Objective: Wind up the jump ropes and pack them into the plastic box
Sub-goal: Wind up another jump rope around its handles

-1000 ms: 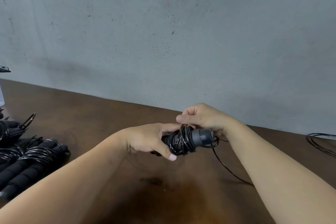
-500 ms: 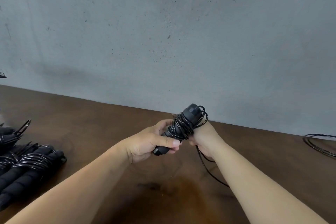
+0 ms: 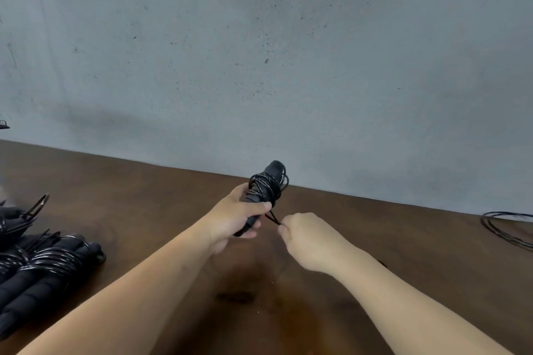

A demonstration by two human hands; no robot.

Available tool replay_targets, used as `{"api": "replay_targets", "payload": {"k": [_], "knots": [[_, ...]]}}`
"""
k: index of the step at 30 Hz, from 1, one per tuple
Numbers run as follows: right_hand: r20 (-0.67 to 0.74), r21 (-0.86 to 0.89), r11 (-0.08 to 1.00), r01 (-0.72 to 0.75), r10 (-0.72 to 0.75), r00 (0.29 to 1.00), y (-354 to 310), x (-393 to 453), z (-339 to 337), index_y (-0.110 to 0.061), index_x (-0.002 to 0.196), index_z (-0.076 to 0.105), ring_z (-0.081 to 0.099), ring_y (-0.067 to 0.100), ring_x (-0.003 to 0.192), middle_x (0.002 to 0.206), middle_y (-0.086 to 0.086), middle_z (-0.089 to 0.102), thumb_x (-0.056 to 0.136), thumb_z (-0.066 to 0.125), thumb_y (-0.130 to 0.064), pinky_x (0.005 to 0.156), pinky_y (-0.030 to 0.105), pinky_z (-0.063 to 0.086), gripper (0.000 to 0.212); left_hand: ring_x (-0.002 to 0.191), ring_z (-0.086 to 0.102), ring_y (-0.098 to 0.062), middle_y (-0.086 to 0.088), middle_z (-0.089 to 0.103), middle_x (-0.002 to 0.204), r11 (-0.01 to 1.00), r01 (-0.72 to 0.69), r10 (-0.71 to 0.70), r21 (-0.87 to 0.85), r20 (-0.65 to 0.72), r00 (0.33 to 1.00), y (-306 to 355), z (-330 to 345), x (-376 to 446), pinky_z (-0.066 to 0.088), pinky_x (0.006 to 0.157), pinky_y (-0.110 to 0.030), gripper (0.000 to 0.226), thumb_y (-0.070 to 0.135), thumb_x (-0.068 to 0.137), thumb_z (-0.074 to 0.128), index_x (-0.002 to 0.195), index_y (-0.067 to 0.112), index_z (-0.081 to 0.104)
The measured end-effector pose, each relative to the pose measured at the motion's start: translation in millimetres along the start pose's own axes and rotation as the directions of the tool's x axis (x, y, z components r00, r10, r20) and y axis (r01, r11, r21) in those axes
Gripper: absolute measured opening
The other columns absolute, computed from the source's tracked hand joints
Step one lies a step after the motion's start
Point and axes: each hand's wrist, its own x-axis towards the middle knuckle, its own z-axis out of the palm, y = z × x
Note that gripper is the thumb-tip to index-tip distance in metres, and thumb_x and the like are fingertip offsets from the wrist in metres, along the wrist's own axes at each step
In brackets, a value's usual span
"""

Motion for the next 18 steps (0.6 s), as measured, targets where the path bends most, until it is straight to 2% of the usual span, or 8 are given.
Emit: {"api": "replay_targets", "payload": {"k": [3,5,7,10,13,14,16,18], "knots": [[0.034,-0.198,0.978,0.065,-0.059,0.998,-7,-8,-15,-0.014,0.085,0.053,0.056,0.023,0.069,0.078,0.003,0.057,0.103,0.039,-0.026,0.055,0.032,0.039,0.026,0.071,0.059,-0.010,0.005,0.066,0.097,0.950,-0.043,0.048,0.308,-0.011,0.999,1,-3,3,0.049,0.067,-0.026,0.055,0.022,0.085,0.071,0.128,0.038,0.041],[0.038,-0.282,0.956,0.086,-0.079,0.996,-13,-10,-31,-0.014,0.088,0.055,0.057,0.024,0.070,0.081,0.004,0.058,0.098,0.046,-0.021,0.058,0.032,0.042,0.016,0.085,0.062,-0.011,0.007,0.063,0.110,0.790,-0.124,0.138,0.601,0.022,0.990,0,-2,5,0.048,0.075,-0.026,0.063,0.027,0.082,0.071,0.133,0.037,0.037],[0.052,-0.361,0.924,0.127,-0.116,0.992,-20,-11,-47,-0.014,0.090,0.056,0.058,0.026,0.073,0.084,0.005,0.059,0.094,0.051,-0.019,0.060,0.032,0.044,0.009,0.098,0.061,-0.021,0.002,0.058,0.118,0.638,-0.140,0.145,0.757,0.061,0.988,2,2,4,0.050,0.087,-0.036,0.066,0.033,0.079,0.071,0.134,0.037,0.036],[0.101,-0.440,0.873,0.213,-0.188,0.977,-27,-10,-67,-0.016,0.084,0.063,0.058,0.023,0.068,0.074,0.001,0.057,0.089,0.060,-0.022,0.054,0.029,0.043,0.008,0.104,0.060,-0.025,0.003,0.061,0.118,0.444,-0.173,0.095,0.879,0.146,0.985,10,8,-3,0.049,0.092,-0.039,0.071,0.033,0.081,0.069,0.139,0.036,0.029],[0.151,-0.387,0.888,0.247,-0.204,0.967,-27,-5,-84,-0.025,0.074,0.067,0.053,0.010,0.059,0.065,-0.009,0.058,0.080,0.075,-0.035,0.050,0.025,0.037,0.014,0.107,0.059,-0.023,0.006,0.062,0.116,0.284,-0.249,0.017,0.926,0.255,0.967,15,13,-11,0.048,0.091,-0.035,0.070,0.030,0.083,0.069,0.141,0.033,0.029],[0.168,-0.328,0.914,0.238,-0.191,0.967,-26,-3,-90,-0.024,0.074,0.069,0.052,0.007,0.059,0.065,-0.010,0.060,0.077,0.079,-0.037,0.050,0.024,0.037,0.017,0.105,0.059,-0.022,0.007,0.061,0.112,0.267,-0.282,-0.019,0.921,0.298,0.954,17,15,-14,0.048,0.090,-0.034,0.066,0.027,0.083,0.069,0.138,0.032,0.032],[0.213,-0.166,0.963,0.213,-0.176,0.961,-21,3,-96,-0.023,0.079,0.074,0.054,0.004,0.064,0.071,-0.010,0.065,0.074,0.082,-0.040,0.056,0.021,0.040,0.020,0.098,0.059,-0.021,0.009,0.059,0.101,0.307,-0.343,-0.072,0.888,0.381,0.922,17,18,-19,0.048,0.086,-0.032,0.052,0.020,0.082,0.067,0.126,0.031,0.040],[0.252,-0.025,0.980,0.196,-0.184,0.950,-14,8,-96,-0.023,0.081,0.077,0.056,0.002,0.068,0.074,-0.010,0.068,0.072,0.083,-0.041,0.063,0.019,0.043,0.021,0.095,0.061,-0.021,0.008,0.061,0.099,0.339,-0.385,-0.093,0.859,0.437,0.895,18,17,-21,0.051,0.086,-0.036,0.044,0.016,0.080,0.066,0.116,0.029,0.044]]}}
